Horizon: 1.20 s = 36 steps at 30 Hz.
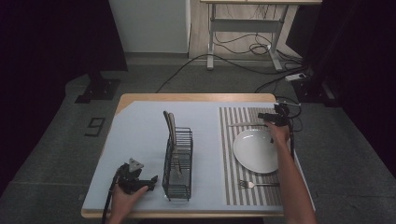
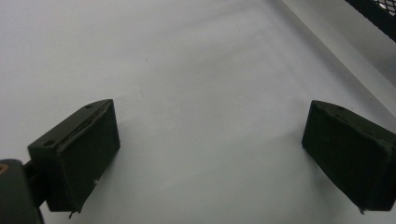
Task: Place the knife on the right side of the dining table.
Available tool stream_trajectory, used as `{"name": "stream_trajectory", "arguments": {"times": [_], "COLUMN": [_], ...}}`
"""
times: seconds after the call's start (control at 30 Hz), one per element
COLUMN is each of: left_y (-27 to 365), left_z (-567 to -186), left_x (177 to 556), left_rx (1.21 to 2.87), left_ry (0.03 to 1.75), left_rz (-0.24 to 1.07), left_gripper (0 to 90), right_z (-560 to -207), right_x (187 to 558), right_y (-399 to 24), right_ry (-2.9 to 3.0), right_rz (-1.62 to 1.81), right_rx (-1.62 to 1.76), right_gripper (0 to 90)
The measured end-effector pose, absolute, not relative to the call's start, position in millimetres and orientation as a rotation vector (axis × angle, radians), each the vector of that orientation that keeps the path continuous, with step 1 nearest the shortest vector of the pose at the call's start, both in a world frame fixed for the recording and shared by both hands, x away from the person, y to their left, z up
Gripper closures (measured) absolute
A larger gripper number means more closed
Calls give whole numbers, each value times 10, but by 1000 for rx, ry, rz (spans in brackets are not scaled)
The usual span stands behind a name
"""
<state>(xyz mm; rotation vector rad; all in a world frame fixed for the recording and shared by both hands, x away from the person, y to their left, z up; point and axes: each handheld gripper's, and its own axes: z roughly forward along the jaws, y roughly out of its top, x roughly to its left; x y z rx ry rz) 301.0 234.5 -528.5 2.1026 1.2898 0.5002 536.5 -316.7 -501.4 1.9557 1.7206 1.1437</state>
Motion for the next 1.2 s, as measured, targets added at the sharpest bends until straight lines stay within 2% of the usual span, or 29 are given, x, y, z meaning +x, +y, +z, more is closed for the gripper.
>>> {"name": "stream_trajectory", "arguments": {"times": [0.27, 0.63, 1.2], "left_y": [2346, 2344, 2343], "left_z": [-5284, -5284, -5283], "left_x": [3011, 3010, 3009], "left_rx": [2102, 2102, 2101], "left_ry": [1290, 1291, 1292], "left_rz": [498, 499, 499], "left_gripper": [36, 37, 37], "right_z": [-4852, -4649, -4711], "right_x": [5178, 4743, 4179], "right_y": [-3157, -3235, -3142], "right_ry": [1722, 1685, 1741], "right_rz": [1191, 1274, 1428], "right_rx": [1902, 1842, 1718], "right_gripper": [403, 402, 399]}}
